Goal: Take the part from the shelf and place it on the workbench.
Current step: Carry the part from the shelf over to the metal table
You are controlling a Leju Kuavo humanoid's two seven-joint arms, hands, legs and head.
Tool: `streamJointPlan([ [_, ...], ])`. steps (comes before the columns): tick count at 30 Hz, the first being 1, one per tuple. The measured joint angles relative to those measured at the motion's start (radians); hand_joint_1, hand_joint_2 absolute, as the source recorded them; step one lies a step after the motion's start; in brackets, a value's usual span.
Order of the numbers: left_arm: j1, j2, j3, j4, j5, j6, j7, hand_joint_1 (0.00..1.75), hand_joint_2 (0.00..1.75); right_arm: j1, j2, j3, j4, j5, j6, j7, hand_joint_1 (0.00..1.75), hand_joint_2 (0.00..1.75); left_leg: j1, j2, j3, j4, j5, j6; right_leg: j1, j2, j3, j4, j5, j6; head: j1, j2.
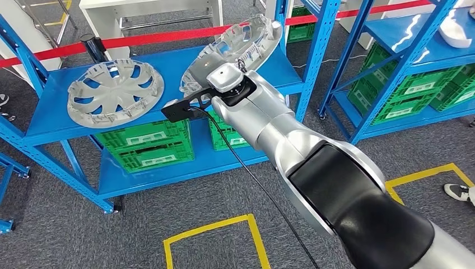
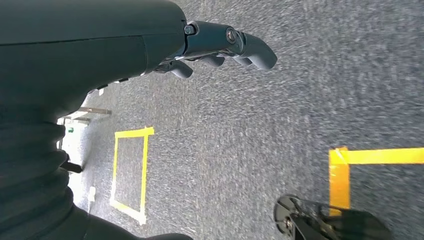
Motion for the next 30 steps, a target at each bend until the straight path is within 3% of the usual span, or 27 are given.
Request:
streamJointPlan([
  [2,-0.002,-0.001,0.000,0.000,0.000,0.000,0.000,0.00,1.75,-0.001,0.000,0.000,0.000,0.000,0.000,0.001,1.73,1.75,-0.002,-0.003,0.088,-0.126,-0.014,0.003,0.000,0.000,-0.022,0.010,0.016,0.013,0.000,0.000],
  [4,-0.004,-0.002,0.000,0.000,0.000,0.000,0.000,0.00,1.75,-0.001,0.000,0.000,-0.001,0.000,0.000,0.001,1.73,1.75,-0.008,-0.007,0.114,-0.179,-0.033,0.021,0.002,-0.001,-0.032,0.009,0.036,0.025,0.000,0.000],
  [6,-0.003,-0.003,0.000,0.000,0.000,0.000,0.000,0.00,1.75,-0.001,-0.002,0.000,0.000,0.000,0.000,0.000,1.73,1.75,-0.008,-0.005,0.096,-0.180,-0.016,0.044,0.000,0.000,-0.039,0.005,0.048,0.036,0.000,0.000],
  [7,-0.002,-0.003,0.000,0.000,0.000,0.000,0.000,0.00,1.75,-0.001,-0.004,0.000,0.000,0.000,0.000,0.000,1.73,1.75,-0.008,-0.003,0.086,-0.181,-0.005,0.056,-0.001,0.000,-0.047,0.018,0.027,0.041,0.001,0.000],
  [8,-0.002,-0.003,0.000,0.000,0.000,0.000,0.000,0.00,1.75,-0.001,-0.005,0.000,0.000,0.000,0.000,0.001,1.73,1.75,-0.007,-0.001,0.073,-0.182,0.008,0.065,-0.002,0.001,-0.059,0.051,-0.013,0.045,0.002,0.000],
  [10,-0.003,-0.003,0.000,0.000,0.000,0.000,0.000,0.00,1.75,-0.002,-0.006,0.000,0.000,0.000,0.000,0.001,1.73,1.75,-0.008,0.001,0.044,-0.182,0.033,0.074,-0.001,0.002,-0.088,0.168,-0.121,0.047,0.004,0.000],
  [11,-0.003,-0.003,0.000,0.000,0.000,0.000,0.000,0.00,1.75,-0.002,-0.006,0.000,0.001,0.000,0.000,0.001,1.73,1.75,-0.010,0.001,0.027,-0.181,0.046,0.076,0.000,0.002,-0.097,0.231,-0.153,0.046,0.004,0.000],
  [12,-0.003,-0.003,0.000,0.000,0.000,0.000,0.000,0.00,1.75,-0.002,-0.006,0.000,0.001,-0.001,0.000,0.001,1.73,1.75,-0.012,0.001,0.011,-0.181,0.058,0.077,0.002,0.002,-0.099,0.278,-0.163,0.044,0.004,0.000],
  [14,-0.003,-0.003,0.000,0.000,-0.001,0.000,0.000,0.00,1.75,-0.001,-0.006,0.000,0.001,-0.003,0.000,0.002,1.73,1.75,-0.018,0.000,-0.023,-0.179,0.085,0.078,0.009,0.002,-0.059,0.288,-0.118,0.032,0.004,0.000],
  [15,-0.003,-0.003,0.000,0.000,-0.001,0.000,0.000,0.00,1.75,-0.002,-0.006,0.000,0.001,-0.004,0.000,0.003,1.73,1.75,-0.021,0.000,-0.038,-0.179,0.097,0.078,0.015,0.002,-0.013,0.244,-0.096,0.020,0.004,0.000],
  [16,-0.003,-0.004,0.000,0.000,-0.002,0.000,0.000,0.00,1.75,-0.002,-0.005,0.000,0.000,-0.006,-0.001,0.004,1.73,1.75,-0.025,0.000,-0.051,-0.178,0.110,0.077,0.021,0.002,0.046,0.175,-0.095,0.006,0.004,0.000],
  [18,-0.003,-0.006,0.000,0.000,-0.002,0.002,0.000,0.00,1.75,-0.004,-0.003,0.000,-0.001,-0.009,-0.002,0.005,1.73,1.75,-0.026,0.000,-0.062,-0.182,0.131,0.069,0.030,0.002,0.137,0.041,-0.130,-0.008,0.004,0.000],
  [19,-0.003,-0.007,0.000,0.000,-0.002,0.003,0.000,0.00,1.75,-0.005,-0.002,0.000,-0.002,-0.011,-0.002,0.005,1.73,1.75,-0.024,0.001,-0.064,-0.186,0.142,0.062,0.033,0.002,0.154,0.005,-0.144,-0.009,0.005,0.000],
  [21,-0.004,-0.008,0.000,0.000,-0.002,0.006,0.000,0.00,1.75,-0.007,-0.001,0.000,-0.003,-0.012,-0.003,0.004,1.73,1.75,-0.019,0.002,-0.066,-0.197,0.160,0.050,0.033,0.000,0.149,-0.014,-0.125,-0.008,0.007,0.000],
  [22,-0.003,-0.008,0.000,0.000,-0.001,0.007,0.000,0.00,1.75,-0.008,0.000,0.001,-0.003,-0.013,-0.003,0.003,1.73,1.75,-0.018,0.002,-0.071,-0.193,0.149,0.044,0.030,-0.001,0.143,-0.021,-0.112,-0.011,0.007,0.000],
  [24,-0.001,-0.007,0.000,0.000,0.000,0.008,0.000,0.00,1.75,-0.009,0.001,0.002,-0.003,-0.016,-0.003,0.001,1.73,1.75,-0.016,0.000,-0.089,-0.134,0.069,0.033,0.023,-0.005,0.125,-0.030,-0.083,-0.017,0.005,0.000],
  [26,-0.001,-0.006,0.000,0.000,0.000,0.009,-0.002,0.00,1.75,-0.009,0.002,0.005,-0.003,-0.022,-0.003,0.006,1.73,1.75,-0.012,0.000,-0.109,-0.014,-0.027,0.022,0.021,-0.005,0.096,-0.028,-0.058,-0.018,0.003,0.000],
  [27,-0.001,-0.005,0.000,0.000,0.000,0.009,-0.004,0.00,1.75,-0.009,0.002,0.006,-0.003,-0.026,-0.003,0.009,1.73,1.75,-0.010,0.000,-0.113,0.042,-0.046,0.017,0.019,-0.005,0.078,-0.025,-0.046,-0.017,0.003,0.000],
  [29,-0.001,-0.003,0.000,-0.001,0.000,0.009,-0.006,0.00,1.75,-0.009,0.002,0.009,-0.003,-0.031,-0.009,0.013,1.73,1.75,-0.006,0.000,-0.085,0.077,-0.015,0.008,0.015,-0.006,0.039,-0.016,-0.023,-0.010,0.003,0.000],
  [30,-0.001,-0.002,0.000,-0.001,0.000,0.009,-0.006,0.00,1.75,-0.009,0.001,0.009,-0.003,-0.033,-0.014,0.012,1.73,1.75,-0.004,0.000,-0.047,0.048,0.011,0.004,0.011,-0.006,0.020,-0.009,-0.012,-0.005,0.003,0.000],
])
